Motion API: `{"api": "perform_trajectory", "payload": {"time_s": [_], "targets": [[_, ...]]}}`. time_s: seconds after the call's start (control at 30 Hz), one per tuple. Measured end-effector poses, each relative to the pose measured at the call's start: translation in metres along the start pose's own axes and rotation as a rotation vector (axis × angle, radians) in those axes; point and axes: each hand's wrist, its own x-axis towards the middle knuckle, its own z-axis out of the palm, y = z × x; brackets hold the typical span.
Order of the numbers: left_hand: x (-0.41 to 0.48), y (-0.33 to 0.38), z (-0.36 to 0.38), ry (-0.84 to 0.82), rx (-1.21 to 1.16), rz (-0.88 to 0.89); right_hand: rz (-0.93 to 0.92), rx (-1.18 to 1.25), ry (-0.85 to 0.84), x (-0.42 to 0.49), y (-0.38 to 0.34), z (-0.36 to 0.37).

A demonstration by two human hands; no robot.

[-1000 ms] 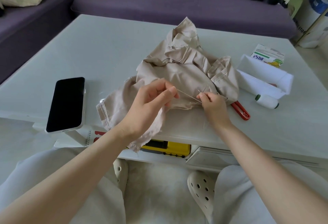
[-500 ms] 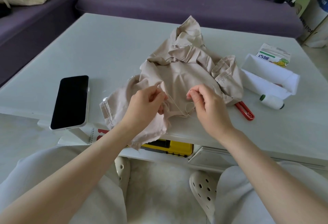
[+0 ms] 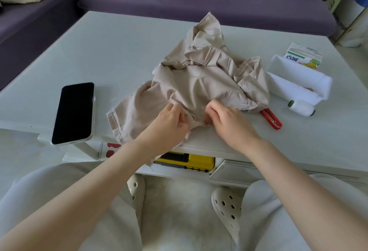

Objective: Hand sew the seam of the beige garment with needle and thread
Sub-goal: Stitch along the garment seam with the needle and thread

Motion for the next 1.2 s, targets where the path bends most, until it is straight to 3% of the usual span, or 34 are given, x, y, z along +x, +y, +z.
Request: {"api": "perform_trajectory", "payload": {"time_s": [0.27,0.47,0.67,1.0,1.2], "targets": [[-0.005,-0.007,-0.003,-0.014,0.335,0.084,0.118,-0.07,0.079,0.002,0.01,-0.005],[-0.011,-0.012,-0.003,-0.098,0.511,0.192,-0.039,-0.083,0.129,0.001,0.002,0.0],[-0.012,-0.014,-0.01,-0.191,0.741,0.256,-0.18,0.059,0.021,-0.001,-0.015,0.008],[-0.014,-0.017,-0.026,-0.296,0.452,0.06,-0.11,0.072,-0.112,0.003,-0.02,0.014],[-0.015,-0.016,-0.034,-0.32,0.376,0.093,-0.13,0.056,-0.132,0.004,-0.021,0.01]]}}
